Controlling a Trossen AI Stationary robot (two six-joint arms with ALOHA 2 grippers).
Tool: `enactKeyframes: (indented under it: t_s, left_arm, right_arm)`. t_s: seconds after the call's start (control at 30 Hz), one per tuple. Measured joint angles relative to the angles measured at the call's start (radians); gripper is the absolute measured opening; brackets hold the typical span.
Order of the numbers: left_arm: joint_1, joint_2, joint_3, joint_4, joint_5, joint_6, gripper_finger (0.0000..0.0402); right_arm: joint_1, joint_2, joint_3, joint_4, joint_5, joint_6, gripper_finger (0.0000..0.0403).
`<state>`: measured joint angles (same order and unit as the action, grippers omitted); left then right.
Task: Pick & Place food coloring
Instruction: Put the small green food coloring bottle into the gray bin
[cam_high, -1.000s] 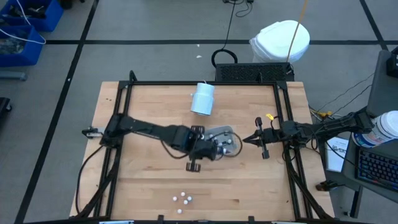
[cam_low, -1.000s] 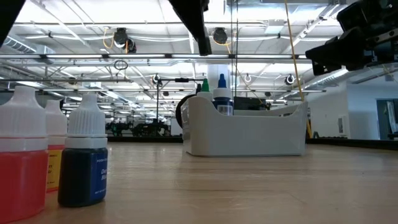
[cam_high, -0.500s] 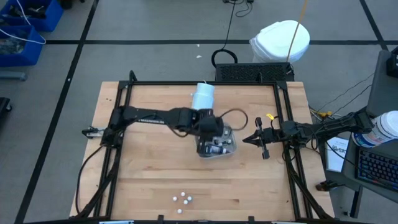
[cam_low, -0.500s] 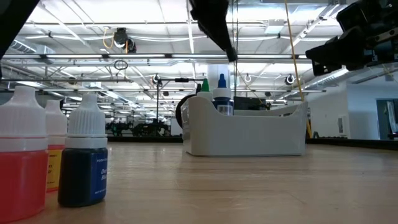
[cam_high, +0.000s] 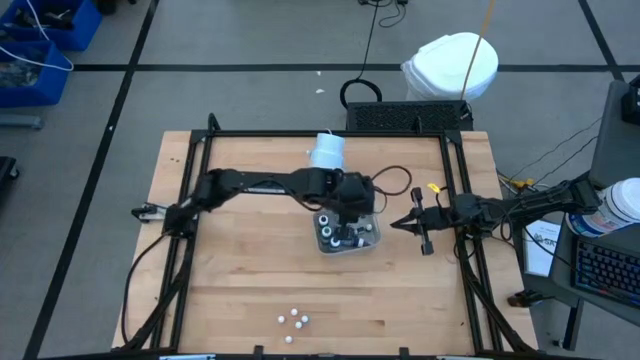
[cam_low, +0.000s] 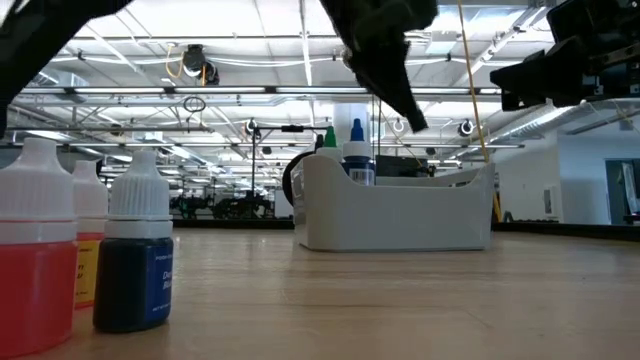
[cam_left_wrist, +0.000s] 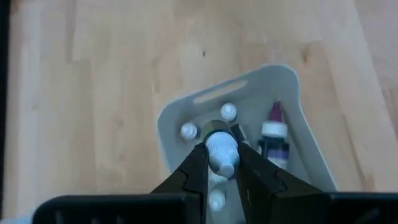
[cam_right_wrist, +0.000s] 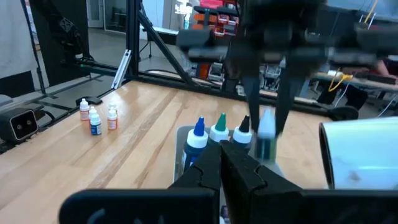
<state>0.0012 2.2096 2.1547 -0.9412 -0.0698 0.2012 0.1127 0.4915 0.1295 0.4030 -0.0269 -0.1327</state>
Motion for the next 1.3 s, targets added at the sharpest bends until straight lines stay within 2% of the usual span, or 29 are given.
enactKeyframes:
  t_s: [0.2, 0.67, 1.13, 1.3]
  left_arm:
    - [0.0, 0.121, 0.136, -0.089, 0.017, 0.003, 0.0061]
    - [0.005, 0.245, 0.139, -0.106, -0.017, -0.004, 0.0061]
    - [0.008, 0.26, 0.139, -0.11, -0.037, -0.016, 0.0061]
    - [0.0, 0.26, 0.139, -0.126, -0.035, 0.026, 0.0084]
  right_arm:
    - [0.0, 0.0, 0.0, 0.011, 0.001, -0.014, 0.0]
    - [0.0, 0.0, 0.0, 0.012, 0.002, -0.037, 0.0]
    - [0.0, 0.0, 0.0, 0.012, 0.003, -0.037, 0.0]
    - [0.0, 0.0, 0.0, 0.012, 0.002, -0.037, 0.0]
